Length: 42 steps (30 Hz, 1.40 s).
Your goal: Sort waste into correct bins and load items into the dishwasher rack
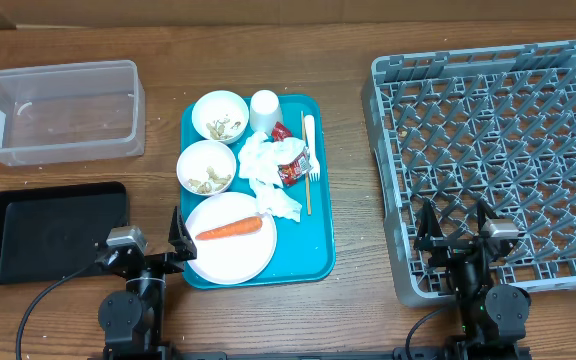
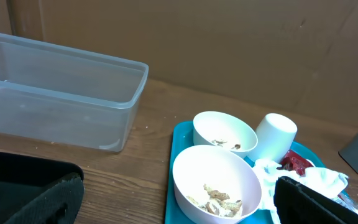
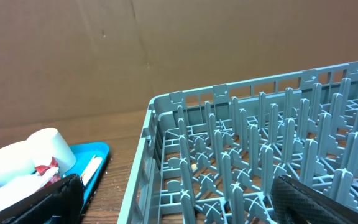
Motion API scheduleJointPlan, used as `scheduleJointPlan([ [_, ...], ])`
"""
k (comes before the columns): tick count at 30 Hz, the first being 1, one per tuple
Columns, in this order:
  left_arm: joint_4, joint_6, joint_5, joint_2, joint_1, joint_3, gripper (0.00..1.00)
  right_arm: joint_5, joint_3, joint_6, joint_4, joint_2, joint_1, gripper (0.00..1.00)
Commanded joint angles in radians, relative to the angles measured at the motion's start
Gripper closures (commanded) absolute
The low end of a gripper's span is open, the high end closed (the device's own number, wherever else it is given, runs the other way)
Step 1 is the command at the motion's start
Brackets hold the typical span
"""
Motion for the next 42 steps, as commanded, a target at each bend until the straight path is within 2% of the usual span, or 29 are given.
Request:
scheduleJointPlan([
  [1, 0.002, 0.019, 0.008, -0.011, 0.006, -0.006, 0.0, 0.01, -0.01, -0.007, 0.006, -0.008, 0.002, 0.0],
  [12, 0.003, 0.006, 0.015, -0.011, 0.006, -0.006, 0.0, 0.01, -0.01, -0.007, 0.006, -0.008, 0.002, 0.0],
  [13, 0.006, -0.073, 0.063, -0.011, 0.004, -0.006, 0.0, 0.01, -0.01, -0.007, 0.006, -0.008, 0.002, 0.0],
  [15, 0.044, -0.306, 0.179, -0.011, 0.005, -0.005, 0.0, 0.01, -0.01, -0.007, 0.006, -0.008, 0.002, 0.0],
  [19, 0.069, -0.507, 0.207, -0.011, 0.004, -0.005, 0.0, 0.01, -0.01, -0.007, 0.006, -0.008, 0.002, 0.0],
  [23, 0.138, -0.467, 0.346, -0.011, 0.004, 0.004, 0.0, 0.01, -0.01, -0.007, 0.006, -0.008, 0.002, 0.0],
  [28, 0.041, -0.42, 0.374, 0.026, 0.005, 0.143, 0.0, 0.01, -0.01, -0.007, 0.006, -0.008, 0.002, 0.0],
  [32, -0.241, -0.385, 0.287, 0.232, 0.005, 0.417, 0.0, 0.01, -0.01, -0.007, 0.006, -0.008, 0.002, 0.0],
  [34, -0.414, -0.285, 0.301, 0.468, 0.004, 0.644, 0.0, 0.01, -0.01, -0.007, 0.006, -0.008, 0.002, 0.0],
  [36, -0.516, -0.285, 0.361, 0.65, 0.004, 0.819, 0.0, 0.01, -0.01, -0.007, 0.006, -0.008, 0.002, 0.0],
  [39, -0.562, -0.288, 0.529, 0.756, 0.004, 0.899, 0.0, 0.01, -0.01, -0.007, 0.006, -0.008, 0.002, 0.0],
  [40, -0.512, -0.283, 0.651, 0.802, 0.004, 0.906, 0.0, 0.01, -0.01, -0.007, 0.006, -0.008, 0.002, 0.0],
  [42, -0.466, -0.286, 0.716, 0.837, 0.004, 0.906, 0.0, 0.01, -0.01, -0.007, 0.006, -0.008, 0.002, 0.0],
])
